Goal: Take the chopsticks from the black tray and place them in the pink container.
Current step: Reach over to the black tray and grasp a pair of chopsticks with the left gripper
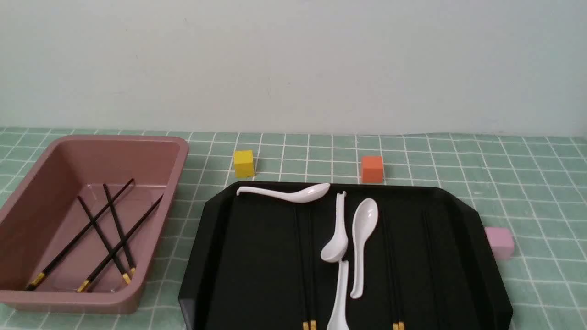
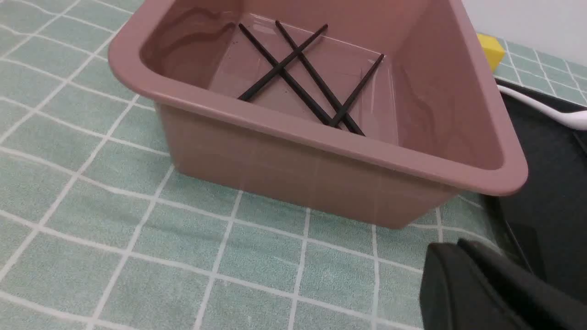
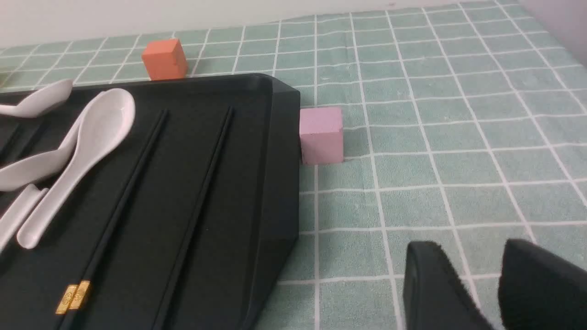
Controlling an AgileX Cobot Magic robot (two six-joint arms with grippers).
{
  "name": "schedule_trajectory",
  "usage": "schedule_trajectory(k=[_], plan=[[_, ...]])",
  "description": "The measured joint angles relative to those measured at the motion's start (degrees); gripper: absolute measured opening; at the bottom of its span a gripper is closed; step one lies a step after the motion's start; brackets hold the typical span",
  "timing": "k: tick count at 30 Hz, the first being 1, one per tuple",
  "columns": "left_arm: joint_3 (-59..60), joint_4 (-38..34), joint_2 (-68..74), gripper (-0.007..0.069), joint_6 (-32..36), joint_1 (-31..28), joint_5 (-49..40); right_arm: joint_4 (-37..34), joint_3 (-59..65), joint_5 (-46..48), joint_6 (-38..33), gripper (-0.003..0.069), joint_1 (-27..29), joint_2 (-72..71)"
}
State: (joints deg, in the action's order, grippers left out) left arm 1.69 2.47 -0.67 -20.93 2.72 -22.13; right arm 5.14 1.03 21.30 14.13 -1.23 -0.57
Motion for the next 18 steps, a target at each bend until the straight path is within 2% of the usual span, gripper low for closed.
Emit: schedule_trajectory(k=[18], plan=[[0.0,0.0,0.0,0.0036,0.0,0.0,0.0,0.0,0.0,0.0,0.05,0.024,0.0,0.0]])
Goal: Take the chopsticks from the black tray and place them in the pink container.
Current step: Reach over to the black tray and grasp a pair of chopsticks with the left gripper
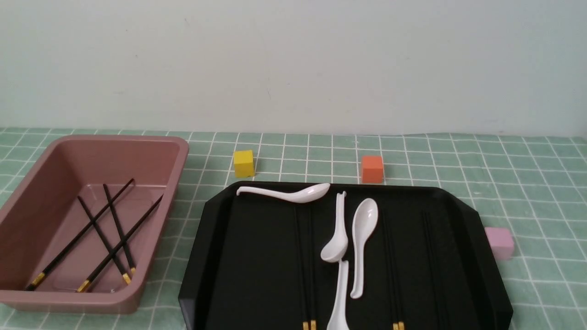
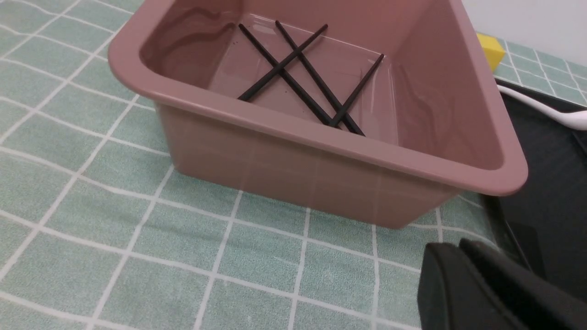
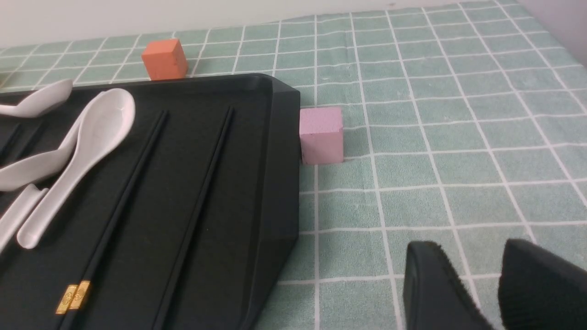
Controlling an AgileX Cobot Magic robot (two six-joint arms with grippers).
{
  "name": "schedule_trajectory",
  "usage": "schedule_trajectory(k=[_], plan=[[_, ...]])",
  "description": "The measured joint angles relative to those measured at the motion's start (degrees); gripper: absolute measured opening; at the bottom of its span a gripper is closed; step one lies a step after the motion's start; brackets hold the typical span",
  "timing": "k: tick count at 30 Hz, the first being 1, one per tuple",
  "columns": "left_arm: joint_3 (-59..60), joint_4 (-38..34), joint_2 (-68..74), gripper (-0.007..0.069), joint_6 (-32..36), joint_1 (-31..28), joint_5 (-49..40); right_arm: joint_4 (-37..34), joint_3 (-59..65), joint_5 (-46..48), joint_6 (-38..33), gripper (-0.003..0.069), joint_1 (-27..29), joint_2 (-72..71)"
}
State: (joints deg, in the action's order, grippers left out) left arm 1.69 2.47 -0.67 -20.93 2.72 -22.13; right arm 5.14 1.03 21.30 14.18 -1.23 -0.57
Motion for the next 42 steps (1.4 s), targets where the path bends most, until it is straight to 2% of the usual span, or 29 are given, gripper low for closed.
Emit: schedule_trajectory(k=[29,33,34,37,39,42], plan=[[0.0,0.25,0.0,0.0047,-0.12,0.0,0.31,0.0,0.0,0.0,0.0,0.024,0.0,0.0],[0.0,-8.73,0.0,0.005,-5.44,0.0,1.54,0.0,0.0,0.0,0.0,0.024,0.0,0.0],[0.0,-17.15,0.0,0.0051,-10.53,0.0,1.82,0.0,0.0,0.0,0.0,0.024,0.0,0.0],[0.0,-31.87,0.0,0.0055,-18.28,0.0,2.03,0.0,0.0,0.0,0.0,0.024,0.0,0.0],[0.0,-38.97,0.0,0.0057,-21.86,0.0,2.37,0.0,0.0,0.0,0.0,0.024,0.0,0.0],[0.0,-46.42,0.0,0.006,-23.64,0.0,3.17,0.0,0.0,0.0,0.0,0.024,0.0,0.0]])
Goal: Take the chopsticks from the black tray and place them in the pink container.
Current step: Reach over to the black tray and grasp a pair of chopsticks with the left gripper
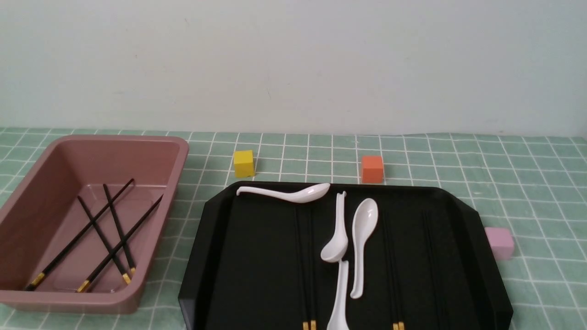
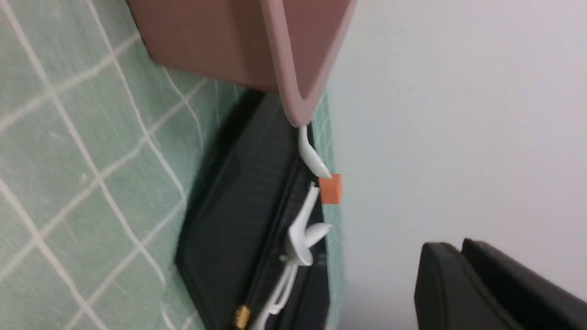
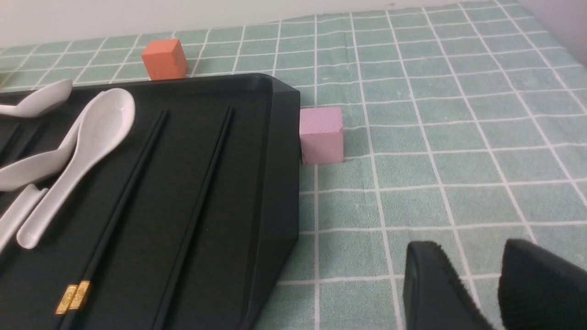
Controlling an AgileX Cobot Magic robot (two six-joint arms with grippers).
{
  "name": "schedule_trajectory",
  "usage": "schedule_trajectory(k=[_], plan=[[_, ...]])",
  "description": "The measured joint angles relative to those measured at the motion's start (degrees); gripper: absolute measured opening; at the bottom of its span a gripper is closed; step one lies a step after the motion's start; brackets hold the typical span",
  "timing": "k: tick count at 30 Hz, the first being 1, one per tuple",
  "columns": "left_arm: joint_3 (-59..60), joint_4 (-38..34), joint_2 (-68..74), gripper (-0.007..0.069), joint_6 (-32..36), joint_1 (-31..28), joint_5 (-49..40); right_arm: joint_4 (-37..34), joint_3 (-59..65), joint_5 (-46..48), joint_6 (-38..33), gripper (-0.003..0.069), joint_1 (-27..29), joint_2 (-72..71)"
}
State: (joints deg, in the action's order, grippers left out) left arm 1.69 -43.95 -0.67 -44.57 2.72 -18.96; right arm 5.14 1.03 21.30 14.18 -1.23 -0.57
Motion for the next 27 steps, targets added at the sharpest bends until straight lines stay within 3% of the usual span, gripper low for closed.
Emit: schedule_trajectory(k=[5,10,14,16,21,25,27], plan=[[0.0,-3.15,0.0,0.0061,-0.47,0.0,3.93,0.0,0.0,0.0,0.0,0.024,0.0,0.0],[0.0,-6.87,0.0,0.0058,-0.28,0.0,14.5,0.0,0.0,0.0,0.0,0.024,0.0,0.0],[-0.97,-6.85,0.06,0.0011,2.16,0.0,17.84,0.0,0.0,0.0,0.0,0.024,0.0,0.0],[-3.74,-5.1,1.56,-0.0013,5.42,0.0,14.26,0.0,0.0,0.0,0.0,0.024,0.0,0.0],[-17.13,2.9,15.63,-0.0013,14.86,0.0,-4.07,0.0,0.0,0.0,0.0,0.024,0.0,0.0],[-28.46,9.38,29.19,-0.0013,19.94,0.0,-21.8,0.0,0.0,0.0,0.0,0.024,0.0,0.0],[-37.58,14.05,41.19,-0.0013,24.07,0.0,-34.81,0.0,0.0,0.0,0.0,0.024,0.0,0.0]])
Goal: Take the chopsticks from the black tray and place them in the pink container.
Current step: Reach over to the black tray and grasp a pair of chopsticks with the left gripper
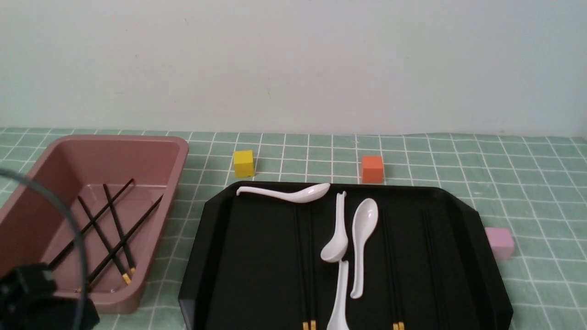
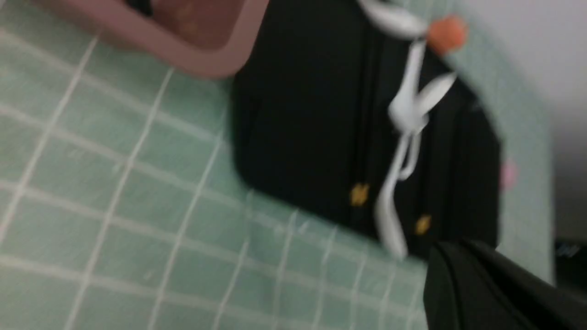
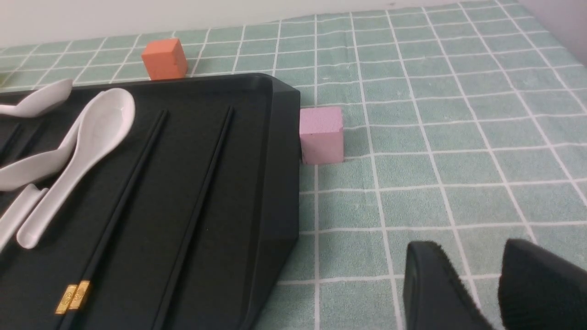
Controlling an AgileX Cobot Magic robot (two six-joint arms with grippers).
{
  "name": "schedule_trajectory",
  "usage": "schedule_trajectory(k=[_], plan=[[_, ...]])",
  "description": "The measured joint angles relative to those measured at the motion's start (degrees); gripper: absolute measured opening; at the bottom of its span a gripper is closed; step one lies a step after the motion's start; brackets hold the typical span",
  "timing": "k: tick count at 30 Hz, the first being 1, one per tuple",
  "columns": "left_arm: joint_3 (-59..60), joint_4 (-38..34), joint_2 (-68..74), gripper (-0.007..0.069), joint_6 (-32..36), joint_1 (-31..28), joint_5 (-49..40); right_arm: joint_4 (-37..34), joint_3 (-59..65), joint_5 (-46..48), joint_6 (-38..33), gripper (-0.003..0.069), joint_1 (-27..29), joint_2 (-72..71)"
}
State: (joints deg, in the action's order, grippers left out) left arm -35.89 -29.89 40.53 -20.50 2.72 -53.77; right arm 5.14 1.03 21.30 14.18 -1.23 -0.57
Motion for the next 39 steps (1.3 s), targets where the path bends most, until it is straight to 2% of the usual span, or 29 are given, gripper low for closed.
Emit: schedule_trajectory(k=[4,6,9,13,19,21,22,25,31,39], plan=[[-10.65,3.33,16.02,-0.0013,7.15,0.0,-12.19,0.0,0.0,0.0,0.0,0.024,0.0,0.0],[-14.15,3.76,21.7,-0.0013,7.99,0.33,-13.87,0.0,0.0,0.0,0.0,0.024,0.0,0.0],[-19.09,4.94,29.58,-0.0013,7.23,3.87,-14.0,0.0,0.0,0.0,0.0,0.024,0.0,0.0],[-23.84,10.66,36.75,-0.0013,0.22,14.85,-8.89,0.0,0.0,0.0,0.0,0.024,0.0,0.0],[-29.26,21.59,46.13,-0.0004,-13.88,27.42,-2.83,0.0,0.0,0.0,0.0,0.024,0.0,0.0],[-30.77,23.96,48.62,0.0018,-15.42,29.63,-2.49,0.0,0.0,0.0,0.0,0.024,0.0,0.0],[-32.62,25.92,51.5,0.0058,-16.39,32.49,-2.27,-0.06,0.0,0.0,0.0,0.024,0.0,0.0],[-36.04,27.29,56.54,0.015,-18.14,35.46,-2.11,-0.06,0.0,0.0,0.0,0.024,0.0,0.0],[-43.35,26.94,66.08,0.0328,-22.08,37.22,-1.86,-0.01,0.0,0.06,0.0,0.024,0.0,0.0],[-50.47,26.88,75.42,0.0365,-22.95,37.22,-0.68,-0.01,0.0,0.06,0.0,0.024,0.0,0.0]])
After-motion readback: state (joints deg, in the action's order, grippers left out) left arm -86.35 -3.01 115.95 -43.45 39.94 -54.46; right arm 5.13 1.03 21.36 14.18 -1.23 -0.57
